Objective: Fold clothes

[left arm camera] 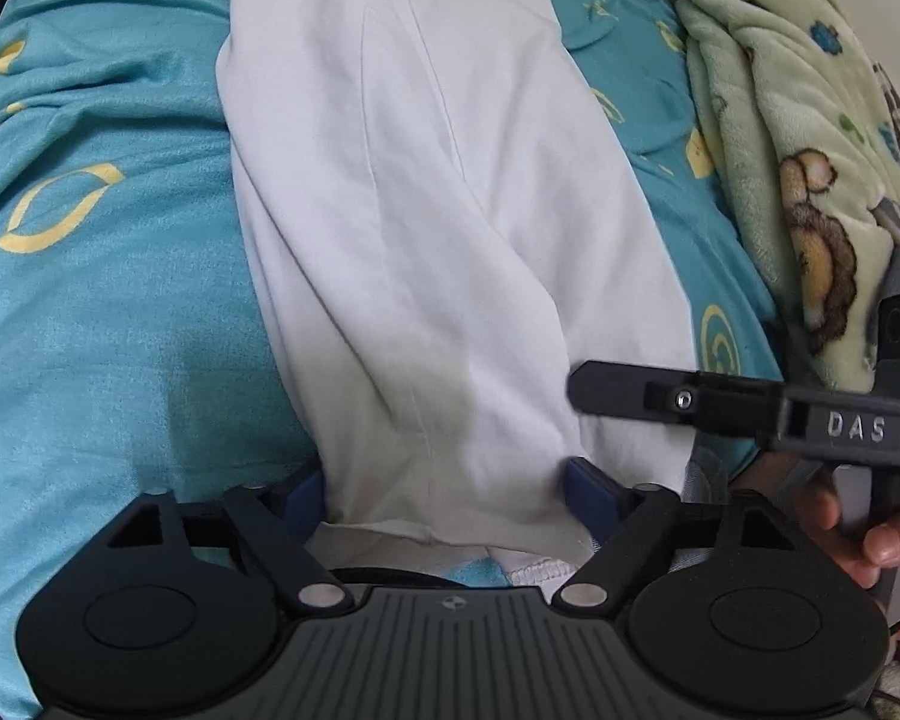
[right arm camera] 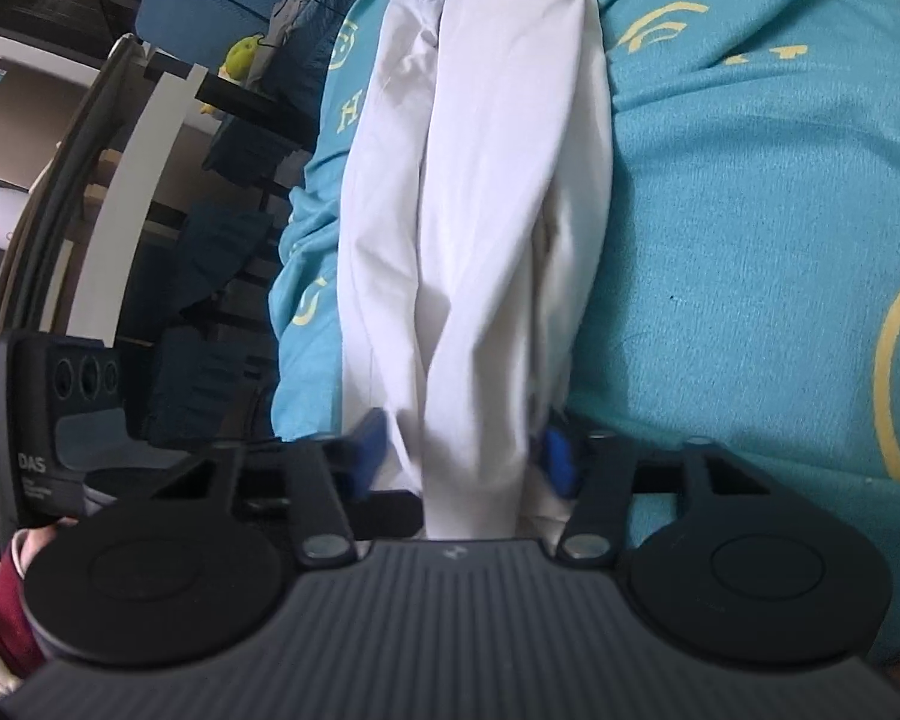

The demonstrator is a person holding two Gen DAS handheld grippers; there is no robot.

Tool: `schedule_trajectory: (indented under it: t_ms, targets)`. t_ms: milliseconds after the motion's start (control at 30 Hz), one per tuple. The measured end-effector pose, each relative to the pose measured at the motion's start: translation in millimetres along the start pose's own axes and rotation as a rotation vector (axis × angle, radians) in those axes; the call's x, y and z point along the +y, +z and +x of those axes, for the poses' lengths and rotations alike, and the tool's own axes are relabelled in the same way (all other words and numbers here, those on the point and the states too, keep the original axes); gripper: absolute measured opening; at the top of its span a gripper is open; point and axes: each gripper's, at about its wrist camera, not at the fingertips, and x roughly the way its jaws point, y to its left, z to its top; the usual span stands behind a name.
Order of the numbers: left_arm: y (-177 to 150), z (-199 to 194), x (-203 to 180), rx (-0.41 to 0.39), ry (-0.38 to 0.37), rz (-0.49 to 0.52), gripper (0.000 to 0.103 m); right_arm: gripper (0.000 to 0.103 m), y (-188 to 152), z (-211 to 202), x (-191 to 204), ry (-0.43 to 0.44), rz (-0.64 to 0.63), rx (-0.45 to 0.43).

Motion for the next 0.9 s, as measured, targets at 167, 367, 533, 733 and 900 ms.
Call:
schedule_trajectory:
  t_ms: [167, 367, 533, 733, 900]
  targets:
    - [3, -4, 1, -0.017, 0.006, -0.011, 0.049, 0.016, 4, -10, -1, 0.025, 0.020, -0.025]
    - [2, -23, -5, -0.091, 0.006, 0.003, 0.016, 0.014, 7, -19, 3, 0.062, 0.020, -0.053]
    - [-3, -57, -4, -0.202, -0.060, -0.041, 0.012, 0.013, 15, -42, 9, 0.133, 0.019, -0.119]
    - [-38, -103, -6, -0.379, -0.194, -0.122, 0.011, 0.012, 25, -70, 16, 0.163, 0.011, -0.187]
    - [-63, -140, -24, -0.479, -0.262, -0.097, 0.010, 0.012, 22, -98, 30, 0.184, -0.001, -0.226]
